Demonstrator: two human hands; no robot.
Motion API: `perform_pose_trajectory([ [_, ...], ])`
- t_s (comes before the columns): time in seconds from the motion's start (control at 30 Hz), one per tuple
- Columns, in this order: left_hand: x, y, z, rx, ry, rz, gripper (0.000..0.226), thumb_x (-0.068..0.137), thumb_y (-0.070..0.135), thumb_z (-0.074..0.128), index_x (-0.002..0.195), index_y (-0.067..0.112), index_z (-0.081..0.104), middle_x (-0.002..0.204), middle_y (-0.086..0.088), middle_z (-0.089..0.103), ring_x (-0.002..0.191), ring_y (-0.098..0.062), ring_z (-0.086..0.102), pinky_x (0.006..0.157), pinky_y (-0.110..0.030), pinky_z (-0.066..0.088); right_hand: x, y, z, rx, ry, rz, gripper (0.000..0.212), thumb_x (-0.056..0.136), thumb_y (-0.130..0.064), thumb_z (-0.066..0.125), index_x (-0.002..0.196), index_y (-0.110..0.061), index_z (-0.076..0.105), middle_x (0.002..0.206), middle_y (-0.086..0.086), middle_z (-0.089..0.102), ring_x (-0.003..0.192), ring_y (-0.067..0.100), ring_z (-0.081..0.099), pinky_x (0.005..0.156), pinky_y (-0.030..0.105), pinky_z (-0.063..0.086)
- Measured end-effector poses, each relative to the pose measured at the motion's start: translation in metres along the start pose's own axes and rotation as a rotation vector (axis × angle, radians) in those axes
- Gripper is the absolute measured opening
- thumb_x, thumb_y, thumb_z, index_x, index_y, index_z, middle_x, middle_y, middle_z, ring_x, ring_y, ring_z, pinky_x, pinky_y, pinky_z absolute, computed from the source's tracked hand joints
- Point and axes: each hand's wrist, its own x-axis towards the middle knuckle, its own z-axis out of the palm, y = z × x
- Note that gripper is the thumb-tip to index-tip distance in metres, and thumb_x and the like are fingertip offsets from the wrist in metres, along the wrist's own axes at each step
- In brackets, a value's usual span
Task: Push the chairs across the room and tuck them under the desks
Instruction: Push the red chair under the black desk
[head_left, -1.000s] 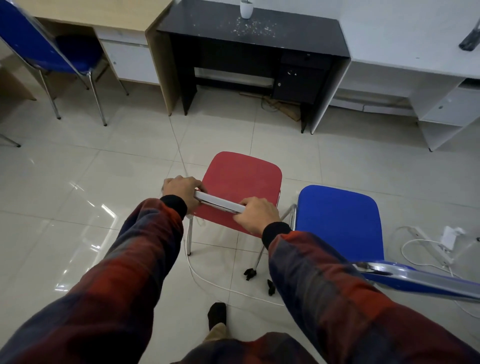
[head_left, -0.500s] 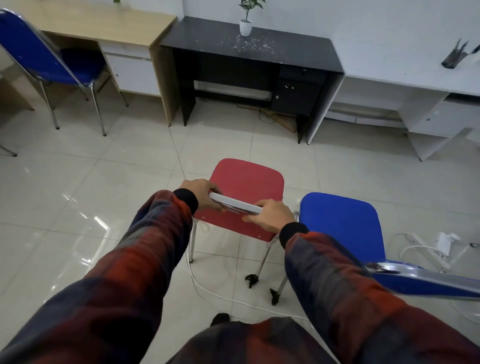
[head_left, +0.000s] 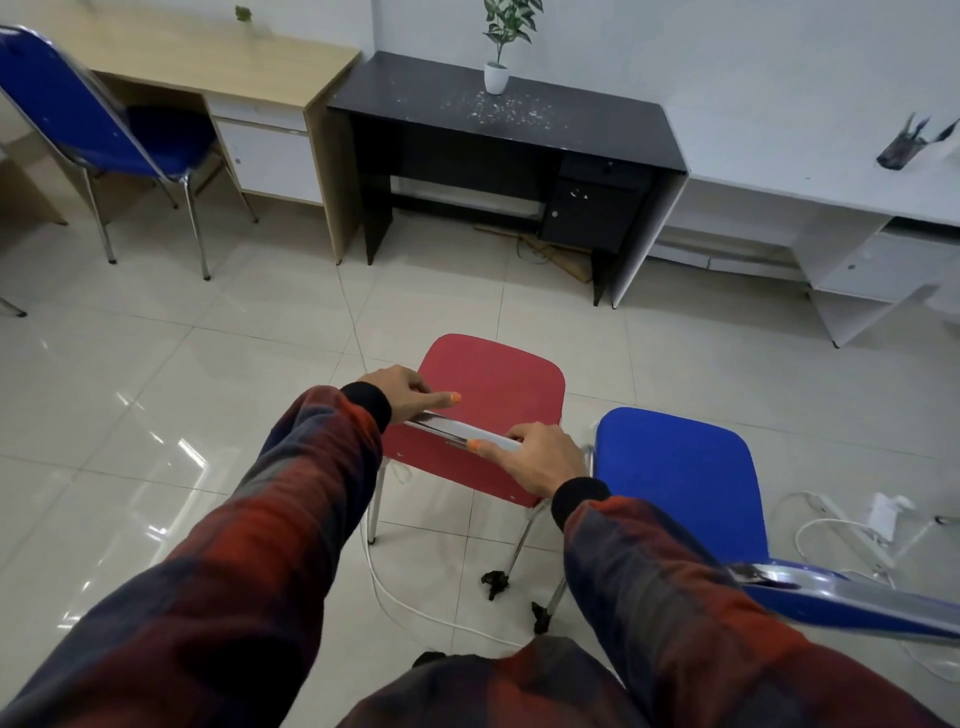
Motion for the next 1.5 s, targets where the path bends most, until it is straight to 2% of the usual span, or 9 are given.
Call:
perform_pose_trajectory([
  [0.17, 0.018, 0.01, -0.001, 0.146, 0.073, -0.032, 0.062, 0.075, 0.077, 0.053, 0.1, 0.023, 0.071, 0.094, 0.004, 0.069, 0.084, -0.016, 0.06, 0.074, -0.028, 0.045, 0.013, 0.005, -0.012, -0.001, 0.018, -0.017, 0.08, 0.069, -0.091, 0.049, 0.101, -0.022, 0.075, 0.084, -0.01, 0.071, 0.076, 0.012, 0.064, 0.062, 0.028, 0.047],
  [0.37, 0.036, 0.044, 0.029, 0.239, 0.139, -0.029, 0.063, 0.079, 0.08, 0.036, 0.096, 0.028, 0.069, 0.092, 0.004, 0.068, 0.083, -0.019, 0.058, 0.071, -0.029, 0.045, 0.033, 0.045, -0.047, 0.017, -0.009, -0.002, 0.08, 0.059, -0.095, 0.048, 0.095, -0.029, 0.076, 0.082, -0.014, 0.07, 0.077, 0.01, 0.064, 0.073, 0.039, 0.058],
  [0.57, 0.048, 0.078, 0.046, 0.173, 0.178, -0.08, 0.052, 0.087, 0.067, 0.042, 0.104, 0.025, 0.068, 0.095, 0.002, 0.065, 0.083, -0.018, 0.054, 0.073, -0.028, 0.041, 0.053, 0.076, -0.076, 0.044, -0.061, -0.017, 0.084, 0.051, -0.096, 0.047, 0.093, -0.029, 0.077, 0.083, -0.015, 0.071, 0.078, 0.007, 0.065, 0.073, 0.036, 0.058],
  [0.83, 0.055, 0.106, 0.054, 0.138, 0.174, -0.122, 0.045, 0.088, 0.06, 0.044, 0.102, 0.025, 0.068, 0.094, 0.003, 0.065, 0.083, -0.018, 0.055, 0.07, -0.027, 0.04, 0.072, 0.104, -0.095, 0.077, -0.102, -0.058, 0.088, 0.05, -0.097, 0.048, 0.096, -0.028, 0.078, 0.084, -0.015, 0.071, 0.079, 0.006, 0.065, 0.072, 0.033, 0.058],
  [1.07, 0.056, 0.113, 0.059, 0.146, 0.169, -0.194, 0.045, 0.086, 0.06, 0.043, 0.101, 0.026, 0.068, 0.097, 0.001, 0.067, 0.085, -0.019, 0.057, 0.069, -0.028, 0.041, 0.077, 0.115, -0.095, 0.08, -0.1, -0.073, 0.083, 0.055, -0.095, 0.053, 0.096, -0.028, 0.078, 0.083, -0.017, 0.071, 0.078, 0.006, 0.063, 0.07, 0.031, 0.056],
  [1.2, 0.06, 0.114, 0.061, 0.157, 0.187, -0.242, 0.038, 0.082, 0.058, 0.044, 0.086, 0.029, 0.069, 0.091, 0.002, 0.068, 0.081, -0.02, 0.059, 0.068, -0.029, 0.043, 0.076, 0.116, -0.096, 0.054, -0.108, -0.091, 0.076, 0.064, -0.088, 0.058, 0.099, -0.024, 0.078, 0.089, -0.012, 0.073, 0.083, 0.01, 0.064, 0.069, 0.029, 0.05],
  [1.27, 0.064, 0.116, 0.059, 0.147, 0.211, -0.273, 0.038, 0.081, 0.056, 0.047, 0.086, 0.027, 0.07, 0.087, 0.003, 0.067, 0.078, -0.019, 0.059, 0.066, -0.028, 0.041, 0.078, 0.115, -0.097, 0.049, -0.116, -0.095, 0.073, 0.068, -0.085, 0.06, 0.102, -0.022, 0.077, 0.093, -0.009, 0.074, 0.085, 0.011, 0.064, 0.067, 0.027, 0.046],
  [1.43, 0.07, 0.111, 0.056, 0.13, 0.257, -0.314, 0.041, 0.073, 0.06, 0.048, 0.079, 0.027, 0.071, 0.081, 0.005, 0.067, 0.074, -0.019, 0.06, 0.066, -0.029, 0.047, 0.084, 0.112, -0.091, 0.046, -0.099, -0.074, 0.076, 0.064, -0.09, 0.056, 0.095, -0.025, 0.078, 0.082, -0.013, 0.072, 0.079, 0.01, 0.065, 0.073, 0.034, 0.055],
  [1.5, 0.073, 0.106, 0.05, 0.132, 0.283, -0.307, 0.039, 0.073, 0.059, 0.048, 0.077, 0.028, 0.071, 0.081, 0.005, 0.066, 0.075, -0.02, 0.06, 0.067, -0.029, 0.047, 0.087, 0.106, -0.086, 0.056, -0.085, -0.077, 0.076, 0.064, -0.091, 0.055, 0.095, -0.025, 0.078, 0.082, -0.013, 0.072, 0.077, 0.009, 0.064, 0.069, 0.031, 0.055],
])
